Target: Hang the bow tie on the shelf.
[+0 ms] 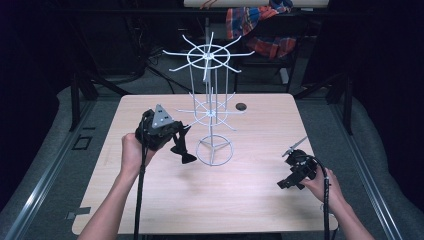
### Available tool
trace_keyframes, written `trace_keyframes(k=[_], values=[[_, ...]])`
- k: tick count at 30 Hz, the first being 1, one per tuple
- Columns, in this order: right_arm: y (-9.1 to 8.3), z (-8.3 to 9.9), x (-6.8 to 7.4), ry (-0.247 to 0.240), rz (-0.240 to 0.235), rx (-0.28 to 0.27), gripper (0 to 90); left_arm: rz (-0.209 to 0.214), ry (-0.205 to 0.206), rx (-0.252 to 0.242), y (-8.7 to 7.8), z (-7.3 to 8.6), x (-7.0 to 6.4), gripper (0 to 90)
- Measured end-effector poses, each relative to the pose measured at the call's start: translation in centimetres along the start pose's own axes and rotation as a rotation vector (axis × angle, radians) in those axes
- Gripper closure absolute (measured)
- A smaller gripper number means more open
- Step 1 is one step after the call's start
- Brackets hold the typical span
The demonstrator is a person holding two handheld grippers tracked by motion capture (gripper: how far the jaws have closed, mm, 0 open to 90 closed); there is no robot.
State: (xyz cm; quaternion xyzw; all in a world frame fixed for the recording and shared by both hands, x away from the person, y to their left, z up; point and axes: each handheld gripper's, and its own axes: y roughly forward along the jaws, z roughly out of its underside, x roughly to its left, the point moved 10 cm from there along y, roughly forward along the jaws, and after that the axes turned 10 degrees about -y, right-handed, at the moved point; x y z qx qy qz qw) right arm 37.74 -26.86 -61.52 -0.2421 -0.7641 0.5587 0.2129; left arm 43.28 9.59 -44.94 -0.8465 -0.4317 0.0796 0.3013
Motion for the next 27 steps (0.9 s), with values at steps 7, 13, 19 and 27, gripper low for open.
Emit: trace_keyframes(k=[7, 13, 19, 27], values=[[0.5, -0.3, 0.1, 0.034, 0.003, -0.034, 14.8, 0.007, 0.0, -0.007, 0.6, -0.3, 0.3, 88.7], [0.2, 0.0, 0.0, 0.007, -0.001, 0.0, 14.8, 0.022, -0.014, 0.002, 1.4, -0.1, 0.1, 88.3], [0.2, -0.1, 0.0, 0.015, 0.004, -0.018, 14.8, 0.031, -0.025, 0.011, 1.9, 0.3, 0.2, 88.1], [0.1, -0.1, 0.0, 0.004, 0.001, -0.004, 14.8, 0.031, -0.034, 0.018, 2.4, 0.8, 0.3, 88.3]])
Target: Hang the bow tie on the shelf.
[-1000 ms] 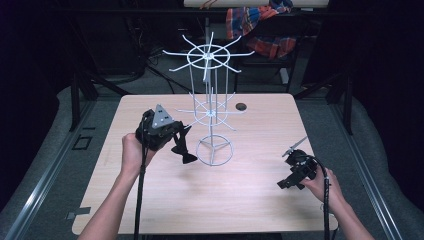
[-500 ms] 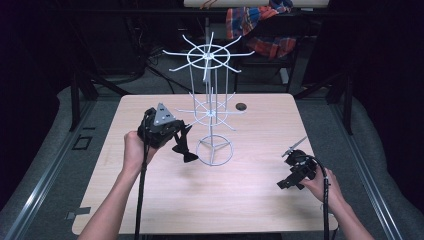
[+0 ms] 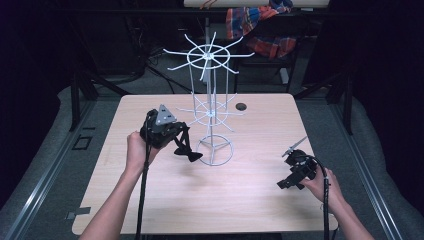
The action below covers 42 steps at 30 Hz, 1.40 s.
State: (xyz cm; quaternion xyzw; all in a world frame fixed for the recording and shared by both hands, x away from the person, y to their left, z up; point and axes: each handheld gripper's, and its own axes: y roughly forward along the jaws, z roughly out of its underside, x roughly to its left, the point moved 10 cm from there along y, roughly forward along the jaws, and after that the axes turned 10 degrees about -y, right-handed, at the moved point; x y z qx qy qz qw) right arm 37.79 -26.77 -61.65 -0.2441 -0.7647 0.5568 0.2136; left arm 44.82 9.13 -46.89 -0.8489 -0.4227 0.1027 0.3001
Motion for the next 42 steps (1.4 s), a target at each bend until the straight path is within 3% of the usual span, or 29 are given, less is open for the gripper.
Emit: trace_keyframes(k=[8, 9, 14, 18, 19, 27, 28, 30, 31, 32, 33, 34, 35, 36, 37, 39, 42], values=[[0.0, 0.0, 0.0, -0.003, 0.002, 0.001, 14.8, 0.007, -0.003, 0.014, 0.5, 0.4, -0.1, 88.3], [0.1, -0.2, 0.2, 0.019, 0.0, -0.026, 14.8, 0.009, -0.004, 0.014, 0.5, 0.4, -0.2, 88.3], [0.1, -0.3, 0.2, 0.018, -0.002, -0.028, 14.8, 0.027, -0.015, 0.022, 0.7, 0.7, -0.3, 88.3], [0.1, -0.3, 0.1, 0.009, 0.0, -0.016, 14.8, 0.027, -0.025, 0.02, 0.9, 0.9, -0.3, 88.2], [0.1, -0.3, 0.1, -0.012, -0.003, 0.0, 14.8, 0.04, -0.039, 0.024, 1.0, 1.0, -0.4, 88.3], [0.0, -0.3, 0.2, -0.006, -0.007, -0.002, 14.8, 0.056, -0.057, 0.021, 1.3, 1.1, -0.5, 88.0], [0.0, -0.5, 0.1, 0.005, 0.002, -0.024, 14.8, 0.058, -0.059, 0.021, 1.3, 1.1, -0.5, 88.0], [-0.3, -0.3, 0.0, -0.011, 0.0, -0.001, 14.8, 0.057, -0.058, 0.025, 1.3, 1.2, -0.5, 87.9], [-0.1, -0.5, 0.1, 0.019, 0.003, -0.036, 14.8, 0.057, -0.061, 0.024, 1.4, 1.3, -0.5, 87.9], [-0.1, -0.3, 0.0, -0.015, -0.002, 0.003, 14.8, 0.061, -0.065, 0.022, 1.4, 1.3, -0.5, 87.9], [0.6, -1.0, 0.5, 0.07, 0.005, -0.094, 14.8, 0.063, -0.068, 0.022, 1.5, 1.3, -0.5, 87.9], [0.6, -1.0, 0.5, 0.07, 0.005, -0.094, 14.8, 0.063, -0.068, 0.022, 1.5, 1.3, -0.5, 88.0], [0.4, -0.7, 0.3, 0.034, 0.002, -0.051, 14.8, 0.066, -0.07, 0.023, 1.5, 1.3, -0.5, 88.0], [-0.2, -0.1, 0.0, -0.036, -0.006, 0.03, 14.8, 0.063, -0.076, 0.016, 1.6, 1.3, -0.5, 88.0], [-0.2, -0.1, 0.0, -0.036, -0.006, 0.03, 14.8, 0.063, -0.076, 0.016, 1.6, 1.3, -0.5, 88.0], [0.0, -0.6, 0.4, 0.013, -0.002, -0.033, 14.8, 0.068, -0.079, 0.019, 1.5, 1.4, -0.5, 88.0], [-0.2, -0.5, 0.2, 0.004, 0.011, -0.029, 14.8, 0.075, -0.091, 0.005, 1.5, 1.2, -0.6, 88.0]])
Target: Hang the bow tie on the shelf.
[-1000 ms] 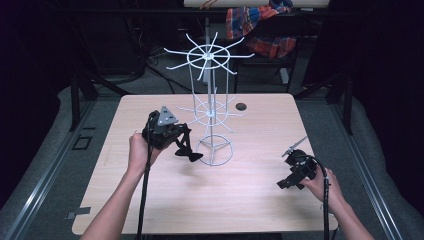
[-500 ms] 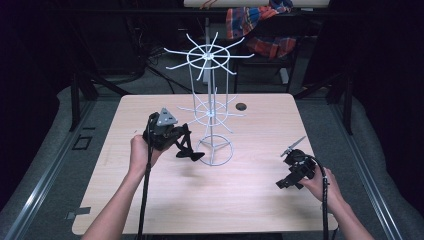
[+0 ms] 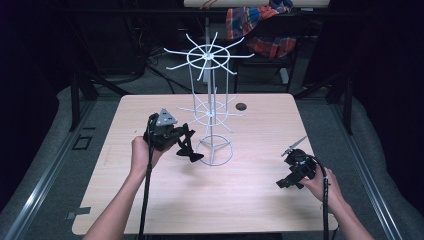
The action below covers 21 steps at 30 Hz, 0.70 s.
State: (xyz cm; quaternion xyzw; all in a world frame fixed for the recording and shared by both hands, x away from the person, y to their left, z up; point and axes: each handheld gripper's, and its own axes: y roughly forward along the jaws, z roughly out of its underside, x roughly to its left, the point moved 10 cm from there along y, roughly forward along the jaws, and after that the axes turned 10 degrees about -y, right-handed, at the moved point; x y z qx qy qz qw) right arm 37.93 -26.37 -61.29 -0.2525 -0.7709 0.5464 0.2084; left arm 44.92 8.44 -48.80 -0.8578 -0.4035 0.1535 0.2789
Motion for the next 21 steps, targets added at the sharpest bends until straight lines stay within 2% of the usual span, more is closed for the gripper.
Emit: trace_keyframes(k=[4, 7, 9, 10, 11, 12, 13, 15, 16, 21], values=[[0.0, 0.0, 0.2, -0.001, -0.015, 0.007, 14.8, 0.007, -0.002, 0.006, 0.2, 0.0, -0.1, 87.7], [0.0, 0.1, 0.2, -0.011, -0.01, 0.021, 14.8, 0.007, -0.007, 0.003, 0.1, 0.1, 0.0, 85.3], [0.0, 0.1, 0.1, -0.009, -0.008, 0.014, 14.8, 0.02, -0.02, -0.003, 0.0, 0.0, 0.0, 79.7], [0.0, -0.1, 0.2, -0.003, -0.009, -0.003, 14.8, 0.038, -0.04, -0.004, -0.1, 0.0, 0.1, 76.8], [0.0, -0.1, 0.2, -0.003, -0.009, -0.003, 14.8, 0.038, -0.04, -0.004, -0.1, 0.0, 0.1, 72.4], [0.0, -0.1, 0.2, -0.002, -0.009, -0.005, 14.7, 0.032, -0.051, -0.009, -0.1, 0.0, 0.2, 72.4], [0.0, -0.1, 0.2, -0.003, -0.011, -0.003, 14.7, 0.043, -0.064, 0.001, -0.2, 0.1, 0.4, 64.3], [0.0, -0.1, 0.2, -0.004, -0.011, -0.002, 14.6, 0.045, -0.069, 0.002, -0.3, 0.1, 0.5, 61.6], [0.0, 0.0, 0.1, -0.003, -0.005, -0.002, 14.6, 0.053, -0.073, 0.015, -0.4, 0.3, 0.5, 53.0], [-0.1, -0.1, 0.1, -0.005, -0.005, -0.003, 14.6, 0.071, -0.078, 0.022, -0.9, 0.6, 0.6, 42.5]])
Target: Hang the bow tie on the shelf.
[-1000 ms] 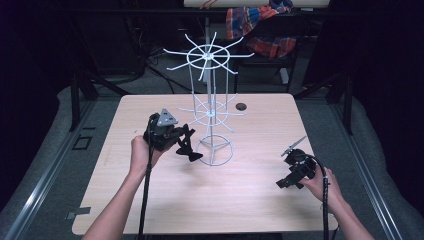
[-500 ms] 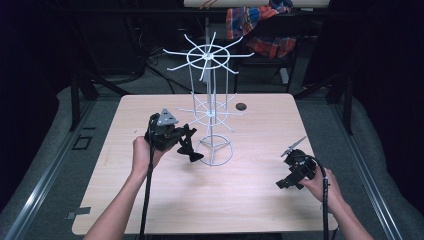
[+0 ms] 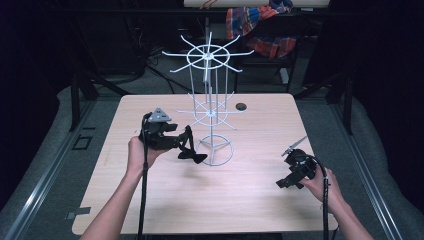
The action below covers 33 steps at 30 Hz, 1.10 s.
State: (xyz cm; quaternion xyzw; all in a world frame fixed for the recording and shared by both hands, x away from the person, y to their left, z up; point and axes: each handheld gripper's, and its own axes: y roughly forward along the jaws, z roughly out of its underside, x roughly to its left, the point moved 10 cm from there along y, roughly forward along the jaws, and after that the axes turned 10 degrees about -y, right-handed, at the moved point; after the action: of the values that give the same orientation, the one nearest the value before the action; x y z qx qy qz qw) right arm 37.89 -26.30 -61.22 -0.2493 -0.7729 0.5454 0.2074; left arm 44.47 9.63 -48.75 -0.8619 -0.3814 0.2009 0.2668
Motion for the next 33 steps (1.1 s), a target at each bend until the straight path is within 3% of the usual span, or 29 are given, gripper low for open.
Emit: trace_keyframes(k=[6, 9, 15, 20, 27, 33], values=[[-0.1, -0.1, 0.1, -0.003, -0.005, -0.004, 14.7, -0.015, -0.001, -0.001, -0.9, 0.4, 0.2, 31.8], [0.0, -0.3, 0.2, 0.013, 0.008, -0.028, 14.7, -0.025, 0.008, 0.004, -1.5, 0.6, 0.3, 21.8], [-0.2, -0.1, 0.0, 0.001, 0.014, -0.007, 14.7, -0.047, 0.007, 0.009, -2.3, 1.0, 0.7, 15.5], [-0.2, -0.2, 0.1, 0.017, 0.024, -0.018, 14.7, -0.086, 0.018, 0.056, -2.7, 2.4, 1.2, 12.2], [-0.1, -0.1, 0.2, -0.006, 0.015, 0.008, 14.7, -0.127, -0.018, 0.093, -2.8, 4.0, 2.0, 1.3], [0.0, -0.2, 0.2, -0.001, 0.023, -0.001, 14.8, -0.164, -0.026, 0.143, -3.0, 6.3, 2.5, 0.0]])
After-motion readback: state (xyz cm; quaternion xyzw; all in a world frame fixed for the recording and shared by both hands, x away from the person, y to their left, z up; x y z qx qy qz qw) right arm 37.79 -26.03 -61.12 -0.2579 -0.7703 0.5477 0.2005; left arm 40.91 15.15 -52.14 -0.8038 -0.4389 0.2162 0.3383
